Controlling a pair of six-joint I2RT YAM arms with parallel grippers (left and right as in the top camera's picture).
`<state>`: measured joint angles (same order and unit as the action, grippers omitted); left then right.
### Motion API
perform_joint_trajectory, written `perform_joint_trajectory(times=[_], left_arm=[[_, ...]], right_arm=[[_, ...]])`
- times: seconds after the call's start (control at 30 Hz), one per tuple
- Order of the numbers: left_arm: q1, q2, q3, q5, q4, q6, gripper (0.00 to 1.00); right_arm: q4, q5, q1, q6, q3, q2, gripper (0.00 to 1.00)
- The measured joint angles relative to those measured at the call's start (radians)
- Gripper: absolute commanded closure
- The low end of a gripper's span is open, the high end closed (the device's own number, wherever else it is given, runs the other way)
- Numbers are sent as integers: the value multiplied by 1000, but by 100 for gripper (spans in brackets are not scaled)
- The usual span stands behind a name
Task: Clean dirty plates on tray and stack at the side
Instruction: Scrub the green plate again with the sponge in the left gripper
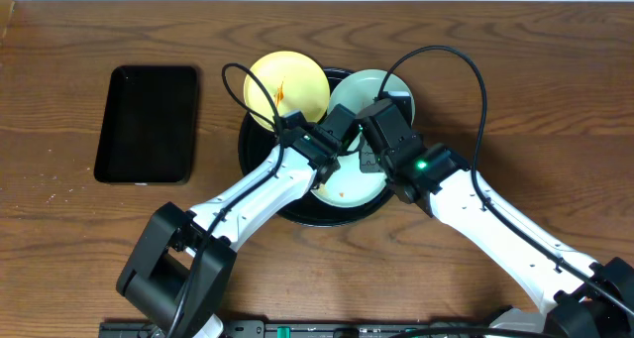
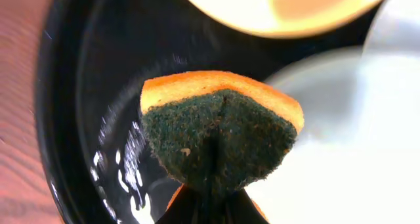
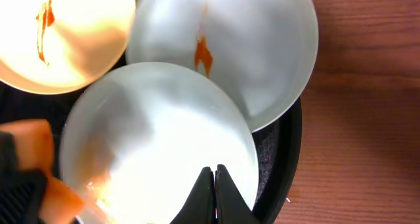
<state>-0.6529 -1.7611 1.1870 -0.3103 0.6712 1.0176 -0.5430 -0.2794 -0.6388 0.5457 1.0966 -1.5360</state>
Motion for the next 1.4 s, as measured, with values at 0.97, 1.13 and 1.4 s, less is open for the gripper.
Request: perform_joint_trajectory(times=[0.97, 1.13, 1.4], left_arm=[[0, 87, 0, 189, 56, -154, 93], [0, 87, 0, 200, 51, -154, 92], [0, 87, 0, 200, 50, -154, 93]], right_arm=[[-56, 394, 204, -103, 0, -139, 43], [-43, 503, 282, -174, 0, -159, 42], [-14, 623, 330, -257, 0, -247, 43]])
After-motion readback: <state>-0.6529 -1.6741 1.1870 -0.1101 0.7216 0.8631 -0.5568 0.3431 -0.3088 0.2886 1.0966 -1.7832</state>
